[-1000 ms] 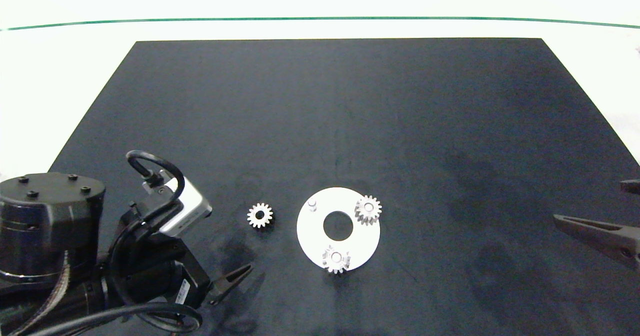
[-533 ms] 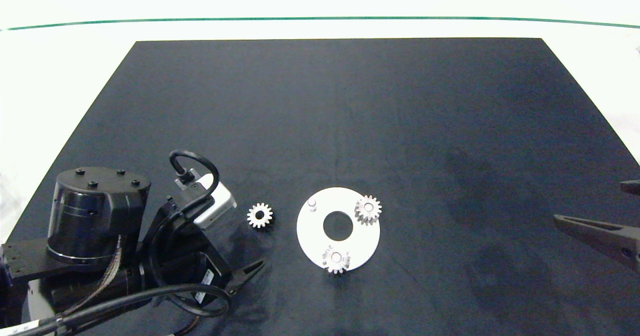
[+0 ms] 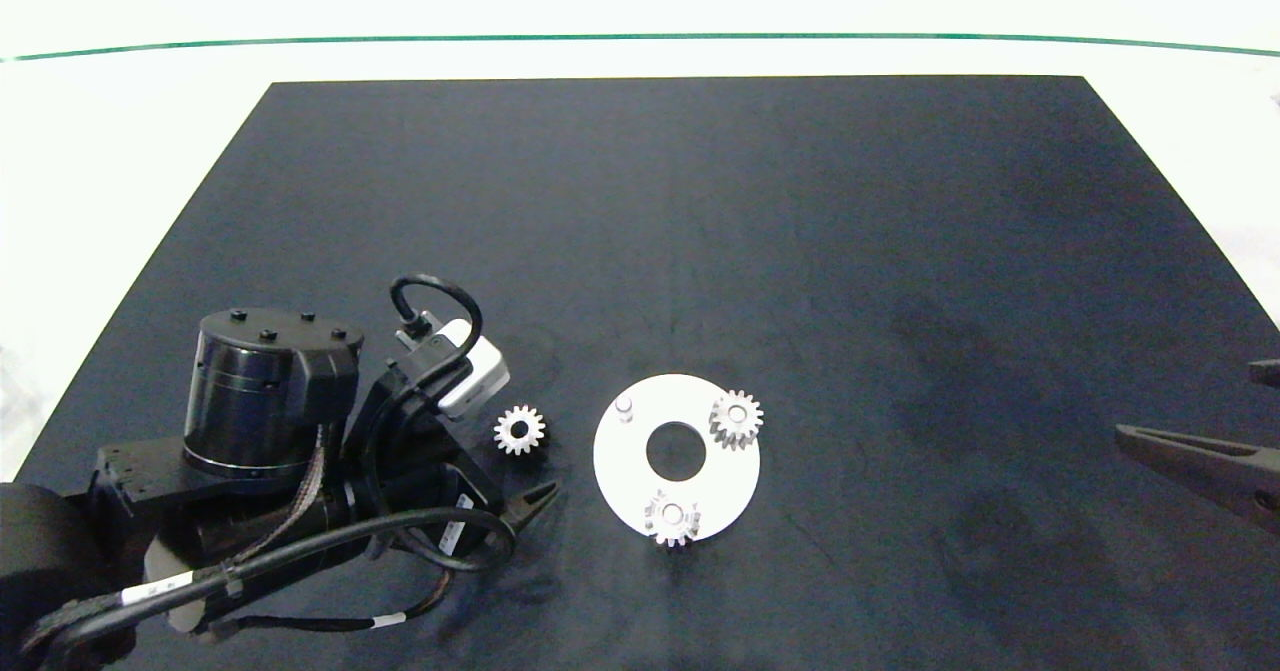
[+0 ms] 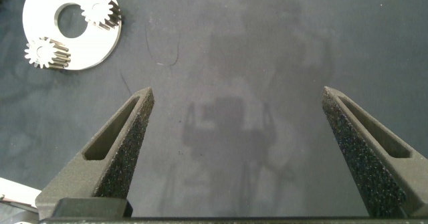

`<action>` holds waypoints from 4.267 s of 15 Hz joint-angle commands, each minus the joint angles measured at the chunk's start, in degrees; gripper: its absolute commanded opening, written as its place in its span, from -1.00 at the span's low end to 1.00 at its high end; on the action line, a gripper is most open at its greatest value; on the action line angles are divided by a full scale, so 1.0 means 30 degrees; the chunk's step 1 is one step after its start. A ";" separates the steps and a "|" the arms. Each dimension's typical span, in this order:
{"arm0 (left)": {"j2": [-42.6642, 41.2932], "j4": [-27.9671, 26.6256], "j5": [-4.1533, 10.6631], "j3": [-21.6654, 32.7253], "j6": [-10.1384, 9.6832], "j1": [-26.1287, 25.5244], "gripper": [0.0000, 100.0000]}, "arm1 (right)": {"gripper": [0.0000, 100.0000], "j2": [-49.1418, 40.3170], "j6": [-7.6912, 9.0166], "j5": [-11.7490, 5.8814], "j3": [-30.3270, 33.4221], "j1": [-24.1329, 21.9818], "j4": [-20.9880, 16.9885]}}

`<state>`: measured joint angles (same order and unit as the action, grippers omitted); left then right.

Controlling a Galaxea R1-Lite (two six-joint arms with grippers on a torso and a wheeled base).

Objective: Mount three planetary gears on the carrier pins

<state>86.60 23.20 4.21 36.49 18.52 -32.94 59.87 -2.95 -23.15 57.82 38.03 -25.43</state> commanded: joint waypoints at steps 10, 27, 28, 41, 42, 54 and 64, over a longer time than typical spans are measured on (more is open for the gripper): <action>0.1777 0.0207 0.0180 0.1021 0.0009 0.0198 1.00 | 1.00 -0.0093 -0.0071 0.0012 0.0004 0.0007 -0.0049; 0.1953 0.0207 0.0180 0.0963 0.0038 0.0433 0.34 | 1.00 -0.0122 -0.0071 0.0129 -0.0055 0.0007 -0.0049; 0.1953 0.0207 0.0180 0.0963 0.0038 0.0433 0.31 | 1.00 -0.0122 -0.0071 0.0129 -0.0055 0.0007 -0.0049; 0.2041 0.0177 0.0180 0.0963 0.0009 0.0403 -0.20 | 1.00 -0.0122 -0.0101 0.0129 -0.0055 0.0007 -0.0049; 0.2099 0.0177 0.0180 0.0963 0.0009 0.0403 -0.26 | 1.00 -0.0122 -0.0101 0.0129 -0.0055 0.0007 -0.0049; 0.1045 0.0148 0.0180 0.1227 0.0038 -0.0153 -0.56 | 1.00 -0.0151 -0.0394 0.0392 -0.0348 0.0007 -0.0049; -0.0332 -0.1024 0.0707 0.1519 0.0244 -0.2438 -0.56 | 1.00 -0.0591 -0.0364 0.0363 -0.0523 -0.0022 -0.0049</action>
<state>85.44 19.98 6.23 40.79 19.15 -39.79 58.45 -4.07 -21.93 56.26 37.92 -25.43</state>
